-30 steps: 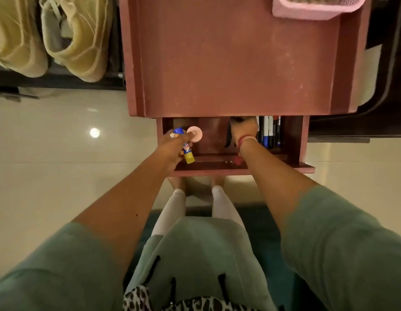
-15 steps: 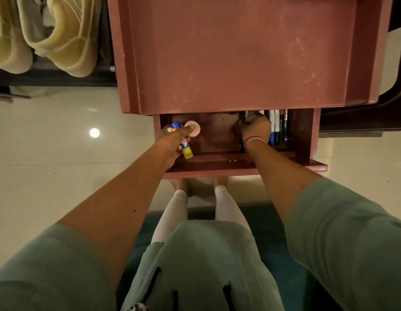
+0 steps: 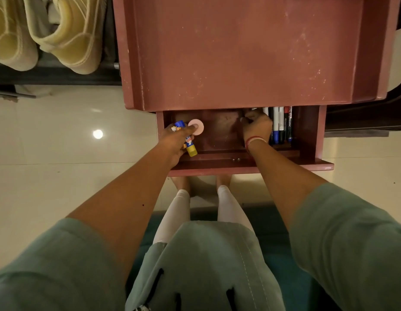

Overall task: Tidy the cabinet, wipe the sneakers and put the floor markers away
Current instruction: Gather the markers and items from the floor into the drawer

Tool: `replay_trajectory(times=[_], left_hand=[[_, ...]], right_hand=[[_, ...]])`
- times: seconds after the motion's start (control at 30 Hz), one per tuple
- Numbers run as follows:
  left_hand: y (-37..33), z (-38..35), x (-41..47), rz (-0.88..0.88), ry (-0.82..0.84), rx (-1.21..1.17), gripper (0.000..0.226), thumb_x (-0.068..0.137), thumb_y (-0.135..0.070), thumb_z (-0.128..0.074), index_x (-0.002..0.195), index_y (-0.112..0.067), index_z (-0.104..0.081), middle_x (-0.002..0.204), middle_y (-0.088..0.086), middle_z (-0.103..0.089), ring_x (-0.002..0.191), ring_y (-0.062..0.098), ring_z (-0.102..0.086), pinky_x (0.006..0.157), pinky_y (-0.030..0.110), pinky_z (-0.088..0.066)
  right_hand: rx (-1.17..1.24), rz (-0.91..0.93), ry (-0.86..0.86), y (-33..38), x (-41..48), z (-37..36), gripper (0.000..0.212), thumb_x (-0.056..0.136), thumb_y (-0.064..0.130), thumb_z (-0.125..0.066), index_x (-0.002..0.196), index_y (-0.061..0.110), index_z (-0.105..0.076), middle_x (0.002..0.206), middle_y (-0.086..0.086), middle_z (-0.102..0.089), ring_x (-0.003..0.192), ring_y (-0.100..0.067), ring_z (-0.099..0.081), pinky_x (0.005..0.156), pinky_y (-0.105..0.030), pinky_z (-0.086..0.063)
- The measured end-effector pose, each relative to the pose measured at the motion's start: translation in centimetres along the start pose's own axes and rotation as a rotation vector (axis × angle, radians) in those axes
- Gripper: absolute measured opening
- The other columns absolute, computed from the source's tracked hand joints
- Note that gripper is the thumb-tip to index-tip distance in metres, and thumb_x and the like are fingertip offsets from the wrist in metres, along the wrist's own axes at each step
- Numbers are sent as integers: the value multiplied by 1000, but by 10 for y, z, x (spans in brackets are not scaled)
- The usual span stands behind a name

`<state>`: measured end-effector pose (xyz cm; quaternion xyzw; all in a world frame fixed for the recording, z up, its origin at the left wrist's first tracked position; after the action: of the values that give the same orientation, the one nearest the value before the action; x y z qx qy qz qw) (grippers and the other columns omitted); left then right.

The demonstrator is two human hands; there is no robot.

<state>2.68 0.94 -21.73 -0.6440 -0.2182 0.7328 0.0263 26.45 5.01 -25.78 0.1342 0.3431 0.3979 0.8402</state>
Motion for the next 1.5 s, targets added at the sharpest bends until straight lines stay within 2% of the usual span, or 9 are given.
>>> replay_trajectory(times=[0.17,0.27,0.4,0.6,0.83,1.03,1.2,1.33,1.5], left_hand=[[2,-2,1,16,29,5,18,83,-13,-73,89,-20,-57,85,0,-64,70,9,-60,65,25,-51],[2,-4,-3,22,48,16,18,82,-13,-74,90,-17,-59,85,1,-65,70,9,-62,63,24,-51],[-5,-5,-7,9,77,60,20,80,-15,-76,92,-16,-61,90,3,-67,79,13,-65,66,29,-52],[-6,-18,-10,-1,161,104,16,82,-13,-74,91,-14,-62,83,1,-66,73,10,-64,65,25,-53],[-2,-20,-3,51,130,69,11,85,-14,-71,87,-18,-61,83,-1,-64,72,11,-61,64,26,-51],[4,-11,8,86,88,-3,11,87,-7,-64,88,-18,-62,86,1,-62,76,14,-59,68,28,-51],[6,-6,14,112,131,-43,14,87,-5,-59,95,-16,-64,88,2,-62,80,15,-59,73,30,-51],[3,-10,11,112,139,-88,15,90,-6,-55,100,-13,-64,87,2,-63,80,14,-61,68,29,-51],[-4,-21,7,80,162,30,19,84,-3,-66,101,-11,-62,86,6,-65,77,18,-63,75,35,-55]], right_hand=[[187,12,-63,11,-19,12,8,81,9,-63,85,8,-70,87,-5,-70,82,-18,-64,75,-21,-47],[337,62,259,32,-47,-6,19,79,4,-67,96,13,-69,96,-3,-66,86,-15,-61,81,-29,-53],[307,201,601,53,-84,-28,60,74,6,-74,127,21,-53,126,0,-53,96,-17,-59,82,-26,-52],[124,394,376,61,-76,-18,39,71,22,-73,108,17,-60,107,-6,-58,88,-19,-61,78,-39,-53],[-217,238,145,34,-37,-4,39,73,27,-68,108,14,-60,107,-14,-62,98,-34,-60,77,-36,-47],[-465,224,148,32,-16,-11,39,79,28,-68,113,11,-60,114,-17,-61,105,-35,-57,85,-38,-45],[-439,138,157,22,-16,-13,58,68,40,-77,116,15,-58,123,-14,-55,106,-35,-56,87,-42,-49],[-149,161,81,26,-36,1,31,75,24,-69,103,12,-62,104,-14,-63,97,-30,-58,77,-33,-49],[240,137,525,48,-88,-22,45,76,3,-71,119,13,-58,104,-6,-59,80,-14,-57,74,-22,-49]])
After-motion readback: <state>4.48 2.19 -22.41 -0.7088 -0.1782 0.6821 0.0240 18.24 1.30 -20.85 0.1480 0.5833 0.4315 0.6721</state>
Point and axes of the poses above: each hand's wrist, its own x-axis towards the middle knuckle, its own z-axis out of the back of the hand, y = z × x, the point moved 6 cm from there along x, towards the middle knuckle
